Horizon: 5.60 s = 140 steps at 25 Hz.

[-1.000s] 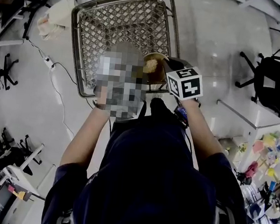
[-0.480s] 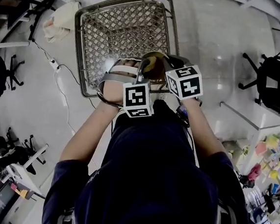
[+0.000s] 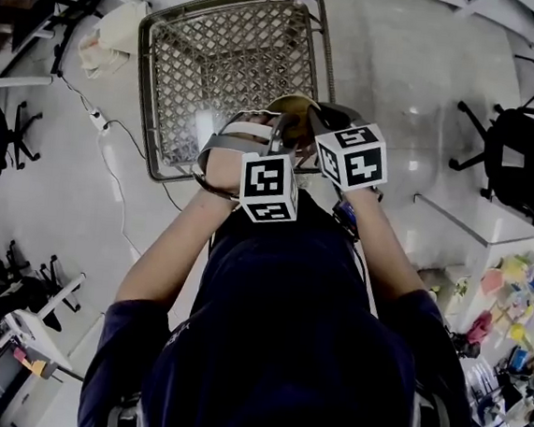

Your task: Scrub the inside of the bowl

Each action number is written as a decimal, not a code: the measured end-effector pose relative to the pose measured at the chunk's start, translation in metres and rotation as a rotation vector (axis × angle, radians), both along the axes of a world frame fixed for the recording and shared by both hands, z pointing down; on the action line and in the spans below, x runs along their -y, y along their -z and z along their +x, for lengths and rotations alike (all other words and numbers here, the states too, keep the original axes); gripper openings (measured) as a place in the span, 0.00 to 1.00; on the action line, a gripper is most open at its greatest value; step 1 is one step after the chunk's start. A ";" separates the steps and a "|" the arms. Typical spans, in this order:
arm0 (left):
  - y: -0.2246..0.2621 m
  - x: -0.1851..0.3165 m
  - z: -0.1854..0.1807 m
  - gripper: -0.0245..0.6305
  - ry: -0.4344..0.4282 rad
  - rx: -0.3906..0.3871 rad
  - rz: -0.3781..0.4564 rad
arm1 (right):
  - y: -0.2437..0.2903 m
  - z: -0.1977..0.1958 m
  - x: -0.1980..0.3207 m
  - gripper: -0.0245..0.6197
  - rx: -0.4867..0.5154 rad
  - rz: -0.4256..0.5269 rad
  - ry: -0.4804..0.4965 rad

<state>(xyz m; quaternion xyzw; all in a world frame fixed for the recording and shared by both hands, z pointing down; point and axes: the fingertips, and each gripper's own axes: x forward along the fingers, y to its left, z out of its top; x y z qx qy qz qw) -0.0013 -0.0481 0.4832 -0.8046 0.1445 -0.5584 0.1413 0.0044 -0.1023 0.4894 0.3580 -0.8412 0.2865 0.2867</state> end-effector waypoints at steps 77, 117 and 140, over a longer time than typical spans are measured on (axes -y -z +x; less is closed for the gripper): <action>0.015 0.024 -0.035 0.22 0.094 0.151 0.011 | 0.014 0.002 0.010 0.06 0.016 0.059 -0.018; 0.003 0.011 -0.031 0.22 0.029 0.217 -0.064 | 0.010 0.003 0.012 0.06 0.026 0.039 -0.026; -0.003 -0.005 -0.020 0.22 -0.025 0.117 -0.161 | 0.009 0.001 0.012 0.06 0.014 0.038 -0.015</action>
